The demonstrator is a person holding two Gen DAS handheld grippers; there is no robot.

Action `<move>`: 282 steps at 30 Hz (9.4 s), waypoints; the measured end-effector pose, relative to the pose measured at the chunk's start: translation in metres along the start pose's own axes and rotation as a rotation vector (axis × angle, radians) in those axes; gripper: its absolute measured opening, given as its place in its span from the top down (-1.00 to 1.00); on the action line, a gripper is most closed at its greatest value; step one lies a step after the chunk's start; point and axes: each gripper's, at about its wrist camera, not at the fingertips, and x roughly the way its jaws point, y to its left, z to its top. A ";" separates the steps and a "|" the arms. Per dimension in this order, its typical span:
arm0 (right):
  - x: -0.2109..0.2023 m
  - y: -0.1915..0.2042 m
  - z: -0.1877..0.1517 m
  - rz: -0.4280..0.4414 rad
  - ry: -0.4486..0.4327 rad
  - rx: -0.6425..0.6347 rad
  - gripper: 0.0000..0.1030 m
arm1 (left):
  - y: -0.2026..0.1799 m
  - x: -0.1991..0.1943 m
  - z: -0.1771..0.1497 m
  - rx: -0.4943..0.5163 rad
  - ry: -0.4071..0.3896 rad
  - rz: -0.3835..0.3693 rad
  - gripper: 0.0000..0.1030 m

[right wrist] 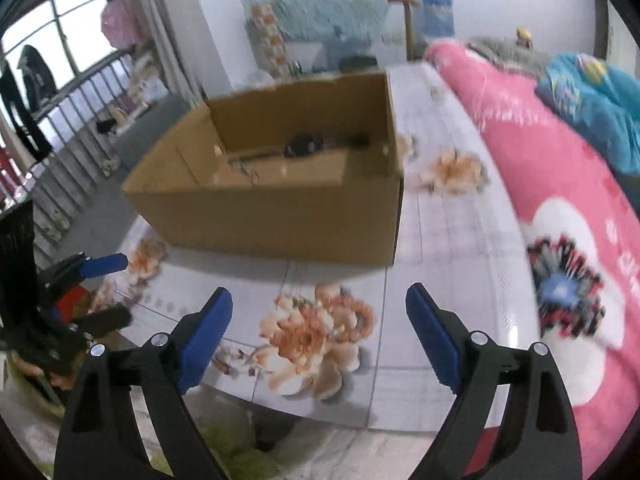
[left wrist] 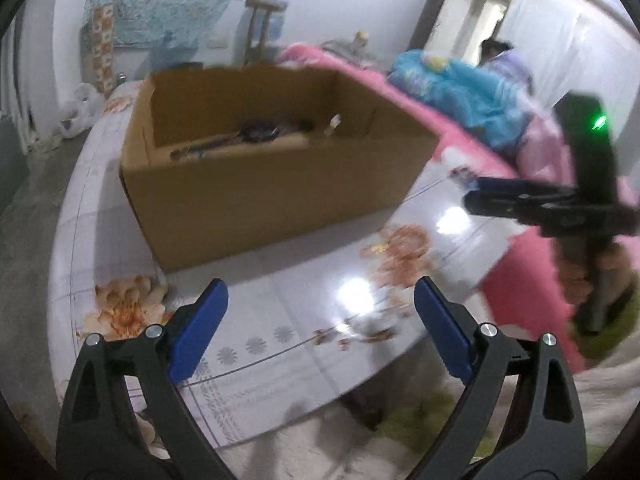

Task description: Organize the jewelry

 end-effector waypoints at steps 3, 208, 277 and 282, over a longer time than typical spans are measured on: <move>0.016 0.005 -0.009 -0.083 0.034 0.005 -0.72 | 0.003 0.023 -0.007 -0.007 0.038 0.063 -0.75; 0.070 -0.038 -0.036 0.059 0.079 0.079 0.79 | -0.117 0.132 0.023 0.432 0.117 -0.046 1.00; 0.050 -0.051 -0.021 0.139 0.009 0.224 0.81 | -0.106 0.051 0.050 0.381 -0.073 0.014 0.85; 0.025 -0.063 -0.020 0.220 -0.064 0.292 0.81 | -0.107 0.031 0.060 0.375 -0.132 0.025 0.85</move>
